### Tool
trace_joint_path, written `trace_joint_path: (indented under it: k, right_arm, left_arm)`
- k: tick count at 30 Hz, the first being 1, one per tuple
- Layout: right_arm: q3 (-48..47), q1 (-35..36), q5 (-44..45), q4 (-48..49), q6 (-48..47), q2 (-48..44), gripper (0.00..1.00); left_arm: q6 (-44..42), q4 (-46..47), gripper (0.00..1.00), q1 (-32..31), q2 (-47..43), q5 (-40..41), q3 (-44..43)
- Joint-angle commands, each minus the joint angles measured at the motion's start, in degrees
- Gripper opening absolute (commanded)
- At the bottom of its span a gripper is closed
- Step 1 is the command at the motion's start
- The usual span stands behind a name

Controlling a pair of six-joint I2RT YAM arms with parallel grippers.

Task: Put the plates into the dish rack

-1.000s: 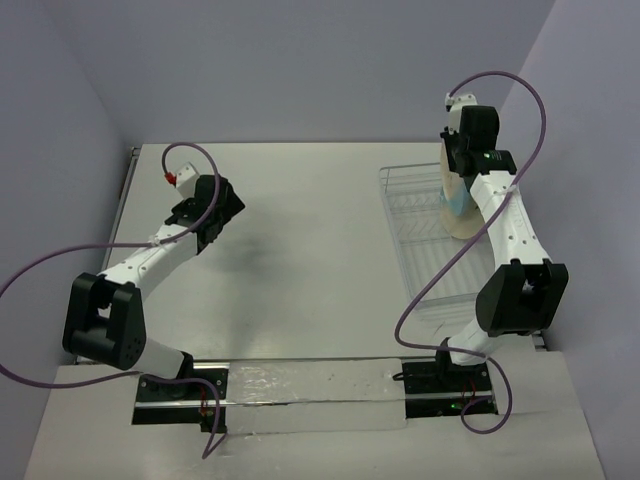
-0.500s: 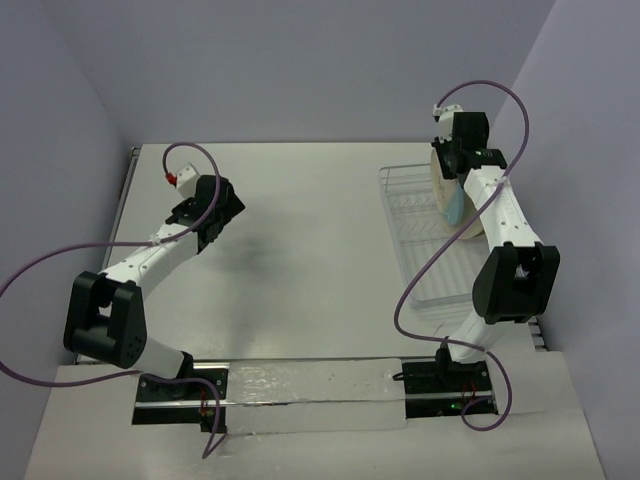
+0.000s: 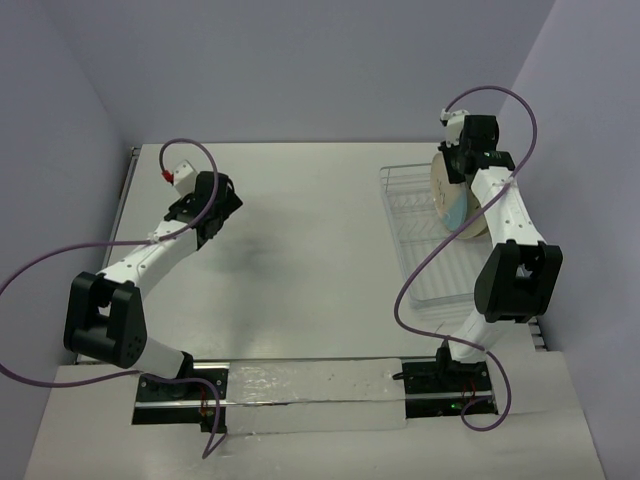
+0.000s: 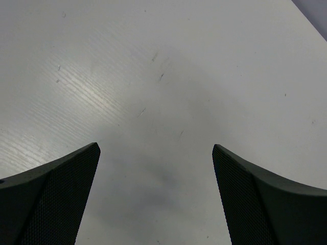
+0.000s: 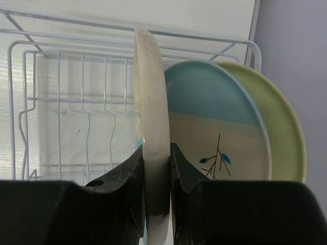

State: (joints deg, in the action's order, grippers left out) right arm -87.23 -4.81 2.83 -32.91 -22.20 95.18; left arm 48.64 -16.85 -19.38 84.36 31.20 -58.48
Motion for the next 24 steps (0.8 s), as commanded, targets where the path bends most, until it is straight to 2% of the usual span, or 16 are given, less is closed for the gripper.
trace_joint_path:
  k: [1,5,15,18,24]
  right_arm:
    - [-0.12,-1.68,4.23,3.06,-2.53,-0.83,0.21]
    - [0.46,-2.54,3.39,2.72,-3.0,-1.31,0.23]
    - [-0.76,-3.19,4.48,0.38,-3.19,-0.31,0.48]
    - [-1.19,-3.27,4.21,0.13,-2.94,0.27,0.49]
    - [-1.83,-3.27,4.14,-0.15,-1.98,-1.2,0.74]
  left_arm:
    - [1.31,-2.19,0.99,0.39,-0.07,3.28,-2.85]
    - [1.35,-3.67,0.99,0.39,0.05,4.8,-4.1]
    - [1.3,-4.89,0.99,0.22,-0.51,7.0,-5.01]
    - [1.46,-5.91,0.99,0.22,-0.34,7.91,-5.51]
    - [0.63,-4.35,0.99,0.29,-0.42,6.92,-5.33]
